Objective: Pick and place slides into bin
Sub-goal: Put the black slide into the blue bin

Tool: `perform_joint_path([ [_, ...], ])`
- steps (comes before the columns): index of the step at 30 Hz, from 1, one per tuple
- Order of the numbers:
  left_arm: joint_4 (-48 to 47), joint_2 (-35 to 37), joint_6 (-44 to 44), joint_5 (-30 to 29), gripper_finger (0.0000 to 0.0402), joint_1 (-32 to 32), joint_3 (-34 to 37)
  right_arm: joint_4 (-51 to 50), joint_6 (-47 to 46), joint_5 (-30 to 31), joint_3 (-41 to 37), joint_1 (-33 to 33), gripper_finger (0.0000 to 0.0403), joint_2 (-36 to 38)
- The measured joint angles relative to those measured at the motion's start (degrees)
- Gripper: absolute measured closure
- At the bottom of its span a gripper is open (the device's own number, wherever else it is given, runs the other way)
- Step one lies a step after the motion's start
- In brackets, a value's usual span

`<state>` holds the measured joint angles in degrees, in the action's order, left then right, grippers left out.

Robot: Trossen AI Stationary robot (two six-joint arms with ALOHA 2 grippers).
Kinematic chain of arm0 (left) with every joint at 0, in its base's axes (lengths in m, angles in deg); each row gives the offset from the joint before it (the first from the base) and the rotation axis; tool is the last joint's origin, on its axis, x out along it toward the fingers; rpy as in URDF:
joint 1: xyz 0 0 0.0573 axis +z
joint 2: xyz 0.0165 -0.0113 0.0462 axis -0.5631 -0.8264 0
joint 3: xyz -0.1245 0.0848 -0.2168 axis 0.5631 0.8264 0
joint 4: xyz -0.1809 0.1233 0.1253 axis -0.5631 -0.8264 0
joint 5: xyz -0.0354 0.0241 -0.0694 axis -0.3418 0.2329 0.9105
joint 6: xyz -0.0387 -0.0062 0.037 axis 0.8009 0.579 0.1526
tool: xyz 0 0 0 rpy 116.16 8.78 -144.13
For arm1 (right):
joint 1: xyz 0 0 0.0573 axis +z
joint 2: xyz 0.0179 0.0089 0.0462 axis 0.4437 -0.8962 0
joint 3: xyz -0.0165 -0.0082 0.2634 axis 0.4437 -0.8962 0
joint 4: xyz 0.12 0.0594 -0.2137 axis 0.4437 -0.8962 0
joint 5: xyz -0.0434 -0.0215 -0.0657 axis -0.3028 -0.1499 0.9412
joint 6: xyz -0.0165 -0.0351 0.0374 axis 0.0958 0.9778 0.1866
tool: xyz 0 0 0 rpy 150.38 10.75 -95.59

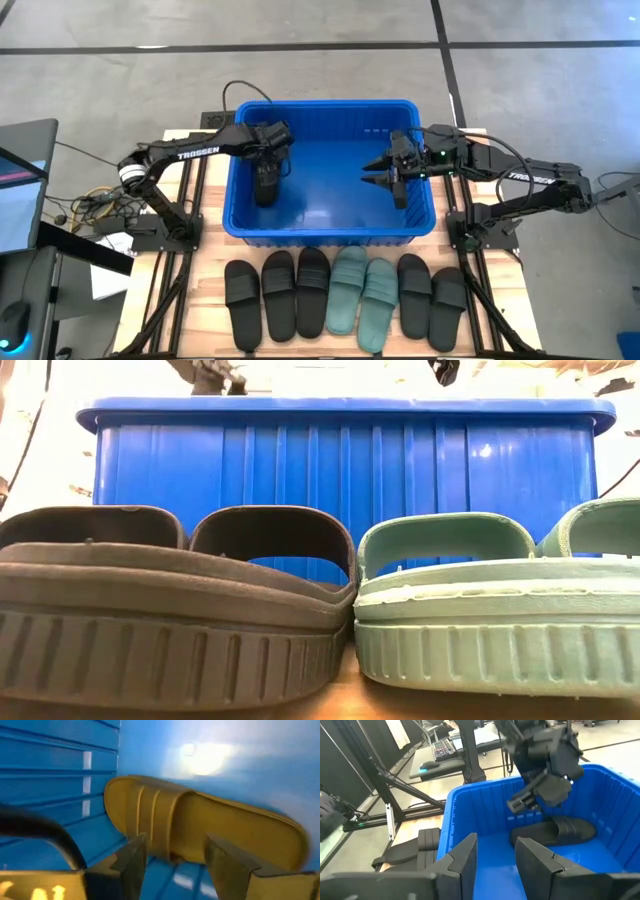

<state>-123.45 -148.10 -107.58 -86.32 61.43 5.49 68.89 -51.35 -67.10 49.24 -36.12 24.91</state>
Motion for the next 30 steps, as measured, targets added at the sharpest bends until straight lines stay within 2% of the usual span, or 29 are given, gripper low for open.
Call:
perform_joint_path([
  [3,-6.2,0.0,2.3,2.3,0.0221,-0.9,-6.3,0.0,0.5,0.0,0.0,0.0,0.0283,0.0],
  [6,-11.2,0.0,4.8,7.2,0.0221,-1.8,-13.3,0.0,0.6,0.0,0.0,0.0,0.0283,0.0],
  [10,-15.4,0.0,7.4,13.5,0.0221,-3.8,-22.8,0.0,0.9,0.0,0.0,0.0,0.0283,0.0],
  [13,-18.3,0.1,9.0,15.3,0.0221,-6.3,-29.0,0.0,1.0,-0.9,0.0,0.0,0.0283,0.0],
  [20,-27.9,2.4,15.4,15.6,0.0221,-15.0,-38.6,-0.4,0.9,-4.6,0.0,1.0,0.0283,0.0],
  [30,-29.4,7.7,32.6,8.6,0.0221,-32.3,-39.4,-1.0,5.6,-4.6,0.0,2.1,0.0283,0.0],
])
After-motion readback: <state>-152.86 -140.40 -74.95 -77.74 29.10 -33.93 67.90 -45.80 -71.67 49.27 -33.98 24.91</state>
